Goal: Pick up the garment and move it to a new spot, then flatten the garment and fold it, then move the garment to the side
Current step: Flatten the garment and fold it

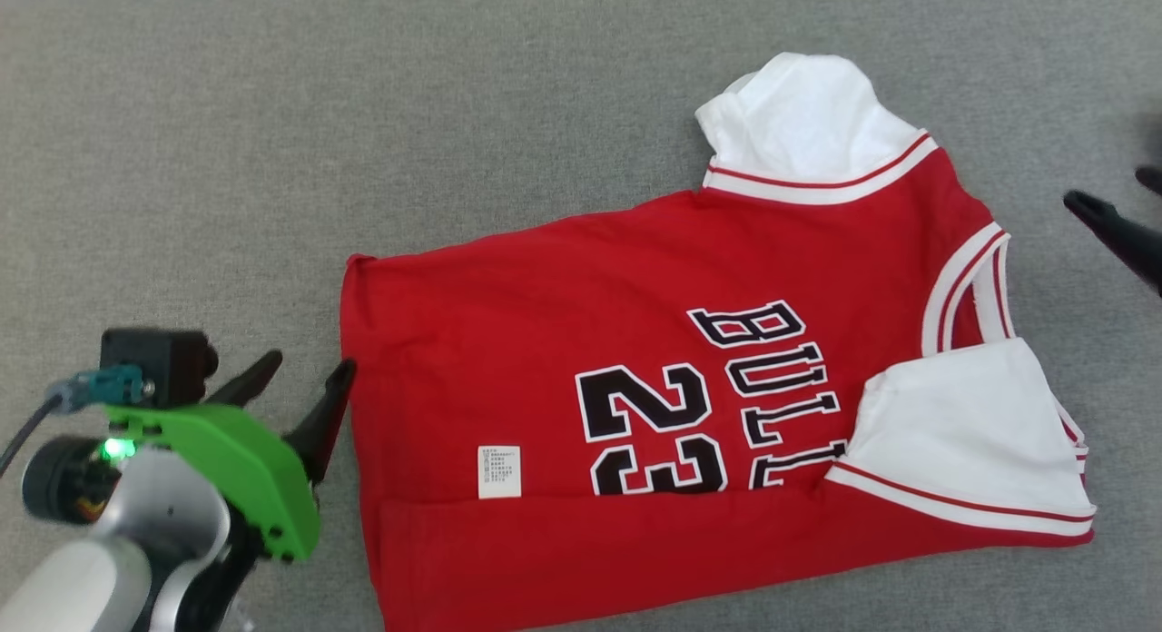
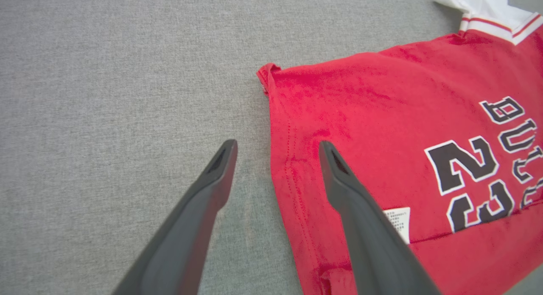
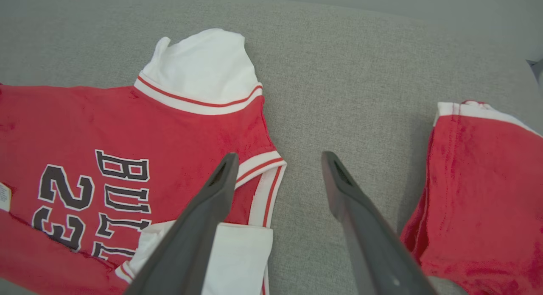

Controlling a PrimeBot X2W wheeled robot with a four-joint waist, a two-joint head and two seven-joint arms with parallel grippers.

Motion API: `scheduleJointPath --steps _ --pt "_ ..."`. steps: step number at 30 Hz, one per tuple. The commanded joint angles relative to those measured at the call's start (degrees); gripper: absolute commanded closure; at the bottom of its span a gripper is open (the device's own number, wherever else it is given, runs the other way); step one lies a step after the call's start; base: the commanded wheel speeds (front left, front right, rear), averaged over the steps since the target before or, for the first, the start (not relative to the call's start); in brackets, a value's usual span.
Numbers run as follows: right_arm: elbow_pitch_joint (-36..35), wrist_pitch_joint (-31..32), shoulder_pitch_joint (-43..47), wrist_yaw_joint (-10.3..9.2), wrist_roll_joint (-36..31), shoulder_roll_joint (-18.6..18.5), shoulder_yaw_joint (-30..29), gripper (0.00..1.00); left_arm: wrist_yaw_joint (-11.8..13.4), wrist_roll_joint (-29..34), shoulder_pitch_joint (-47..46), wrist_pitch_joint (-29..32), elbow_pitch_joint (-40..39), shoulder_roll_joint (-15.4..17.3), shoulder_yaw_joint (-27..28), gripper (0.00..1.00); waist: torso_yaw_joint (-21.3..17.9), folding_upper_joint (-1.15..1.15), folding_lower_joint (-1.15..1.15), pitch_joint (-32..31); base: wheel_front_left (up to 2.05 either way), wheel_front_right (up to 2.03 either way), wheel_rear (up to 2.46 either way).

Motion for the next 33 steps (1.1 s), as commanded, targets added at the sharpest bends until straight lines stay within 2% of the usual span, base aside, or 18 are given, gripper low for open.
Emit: scheduleJointPath --steps 1,5,9,14,22,23,24,25,26,30,33 --pt "1.8 0.8 -5.6 0.01 -2.0 1.3 2.3 0.0 0.1 1.9 -5.5 1.5 2.5 -1.7 -1.4 0.0 3.6 0.0 0.0 6.0 0.0 0.0 0.0" --pt "9.4 2.4 -19.5 0.02 -7.7 4.6 8.7 0.0 -1.2 4.6 -18.1 4.0 11.4 -7.5 -5.5 0.0 7.2 0.0 0.0 10.1 0.0 0.0 0.0" --pt "18.9 2.3 -27.7 0.02 -11.2 7.9 13.5 0.0 -3.9 6.1 -25.2 5.1 20.0 -12.6 -9.5 0.0 10.4 0.0 0.0 10.5 0.0 0.0 0.0" --pt "25.7 3.3 -32.6 0.01 -11.6 9.6 17.6 0.0 -6.1 7.1 -29.7 5.8 25.3 -15.1 -12.0 0.0 11.8 0.0 0.0 11.1 0.0 0.0 0.0" --pt "32.2 3.4 -34.7 0.02 -11.6 9.9 22.4 0.0 -8.7 5.4 -32.5 6.2 30.7 -17.7 -13.1 0.0 11.7 0.0 0.0 10.8 0.0 0.0 0.0" --pt "32.4 3.5 -35.0 0.02 -11.3 10.1 23.2 0.25 -9.0 5.4 -32.9 6.2 31.1 -18.1 -13.3 0.0 11.6 0.0 0.0 10.9 0.0 0.0 0.0" --pt "32.8 3.5 -35.3 0.02 -10.8 10.3 23.8 1.0 -9.1 5.3 -33.2 6.0 31.8 -18.6 -13.3 0.25 11.4 0.0 0.0 11.0 0.0 0.0 0.0" --pt "33.0 3.3 -35.4 0.02 -10.2 10.6 24.3 1.0 -9.7 5.1 -33.4 6.4 32.3 -18.8 -13.8 0.79 11.2 0.0 0.0 11.0 0.0 0.0 0.0" --pt "32.9 2.5 -35.6 0.03 -9.4 11.0 24.8 1.0 -10.2 4.8 -33.6 6.7 32.8 -19.0 -14.1 1.0 10.9 0.0 0.0 11.0 0.0 0.0 0.0" --pt "32.5 -1.1 -37.8 0.02 -7.1 10.7 25.3 1.0 -11.1 3.7 -34.4 6.0 33.3 -19.3 -13.3 1.0 9.8 0.0 0.0 11.2 0.0 0.0 0.0" --pt "31.4 -5.4 -38.9 0.02 -4.3 10.7 24.7 1.0 -10.5 2.8 -34.0 3.9 32.5 -19.2 -11.5 1.0 8.8 0.0 0.0 10.4 0.0 0.0 0.0"
